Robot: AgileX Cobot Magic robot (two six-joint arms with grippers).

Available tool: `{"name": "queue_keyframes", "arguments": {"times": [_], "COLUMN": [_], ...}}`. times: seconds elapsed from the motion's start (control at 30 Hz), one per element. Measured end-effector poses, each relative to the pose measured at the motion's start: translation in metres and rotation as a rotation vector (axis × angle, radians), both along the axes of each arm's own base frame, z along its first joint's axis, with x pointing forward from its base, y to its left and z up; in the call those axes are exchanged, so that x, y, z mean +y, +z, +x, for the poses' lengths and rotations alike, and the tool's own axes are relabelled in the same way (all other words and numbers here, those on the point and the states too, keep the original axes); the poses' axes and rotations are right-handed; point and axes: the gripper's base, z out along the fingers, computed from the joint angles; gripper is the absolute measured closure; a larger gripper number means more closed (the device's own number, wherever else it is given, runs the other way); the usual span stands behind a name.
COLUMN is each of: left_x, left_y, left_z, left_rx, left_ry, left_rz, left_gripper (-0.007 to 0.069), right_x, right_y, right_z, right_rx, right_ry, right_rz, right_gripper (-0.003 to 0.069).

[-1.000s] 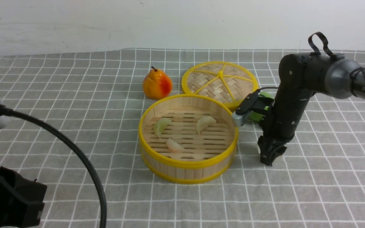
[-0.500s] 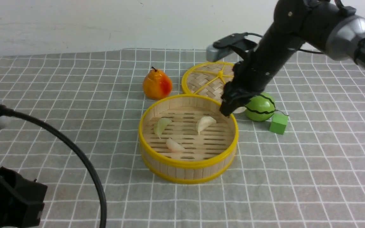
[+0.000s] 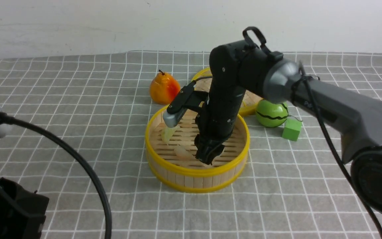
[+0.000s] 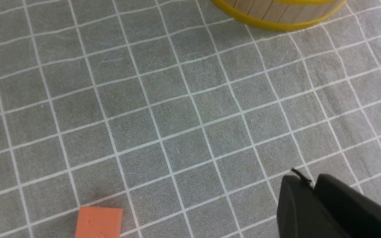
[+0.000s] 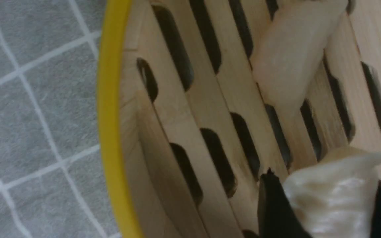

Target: Put the dumplings into the steamer on the table with the grey tablecloth.

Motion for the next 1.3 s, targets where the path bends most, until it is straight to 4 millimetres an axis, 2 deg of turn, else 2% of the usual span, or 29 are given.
{"name": "queue_keyframes", "arguments": {"times": [0.07,0.27,0.33,0.43,0.47,0.57,0.63,0.7,0.73,0.77,0.8,0.83,0.97,1.0,1.03,1.07,1.13,1.23,1.3], "left_x": [0.0,0.0,0.001,0.003,0.006,0.013,0.023,0.032,0.034,0.038,0.041,0.045,0.049,0.05,0.05,0.05,0.05,0.049,0.049], "left_y": [0.0,-0.001,-0.002,0.003,0.009,0.018,0.027,0.03,0.03,0.026,0.025,0.015,-0.009,-0.01,-0.018,-0.02,-0.023,-0.024,-0.024], "left_z": [0.0,-0.001,-0.003,-0.01,-0.021,-0.039,-0.061,-0.082,-0.086,-0.097,-0.102,-0.112,-0.12,-0.121,-0.121,-0.12,-0.12,-0.117,-0.117], "left_rx": [0.0,0.018,0.04,0.022,-0.02,-0.09,-0.171,-0.252,-0.267,-0.299,-0.317,-0.351,-0.402,-0.41,-0.444,-0.458,-0.492,-0.529,-0.531], "left_ry": [0.0,0.01,0.026,0.026,0.021,0.015,0.01,0.006,0.005,0.004,0.003,0.006,0.026,0.027,0.032,0.034,0.037,0.041,0.041], "left_rz": [0.0,-0.003,-0.012,-0.047,-0.079,-0.118,-0.157,-0.194,-0.201,-0.215,-0.223,-0.243,-0.296,-0.302,-0.324,-0.332,-0.351,-0.369,-0.368], "left_gripper": [0.0554,0.0551,0.0549,0.0547,0.0547,0.0547,0.0547,0.0547,0.0547,0.0547,0.0547,0.0547,0.0547,0.0547,0.0547,0.055,0.0564,0.0629,0.0638], "right_x": [0.001,-0.001,-0.004,-0.008,-0.011,-0.018,-0.028,-0.036,-0.038,-0.045,-0.048,-0.057,-0.076,-0.077,-0.086,-0.089,-0.095,-0.108,-0.117], "right_y": [-0.006,0.0,0.01,0.038,0.055,0.087,0.114,0.13,0.133,0.139,0.145,0.15,0.152,0.152,0.154,0.155,0.159,0.168,0.176], "right_z": [0.003,0.002,-0.001,-0.004,-0.008,-0.019,-0.036,-0.051,-0.055,-0.069,-0.074,-0.09,-0.129,-0.131,-0.149,-0.155,-0.169,-0.202,-0.219], "right_rx": [-0.002,0.0,-0.003,-0.052,-0.068,-0.095,-0.111,-0.113,-0.112,-0.097,-0.099,-0.084,-0.033,-0.031,-0.027,-0.033,-0.058,-0.146,-0.23], "right_ry": [-0.034,-0.088,-0.088,-0.107,-0.16,-0.24,-0.283,-0.296,-0.298,-0.301,-0.3,-0.299,-0.291,-0.291,-0.292,-0.295,-0.303,-0.295,-0.279], "right_rz": [0.002,-0.001,-0.013,0.008,0.031,0.082,0.115,0.133,0.137,0.141,0.15,0.153,0.158,0.158,0.184,0.203,0.27,0.445,0.548], "right_gripper": [0.0315,0.0154,0.0127,0.0133,0.0163,0.0253,0.0362,0.0475,0.05,0.0587,0.0617,0.0665,0.0678,0.0678,0.0678,0.0678,0.0678,0.0676,0.0674]}}
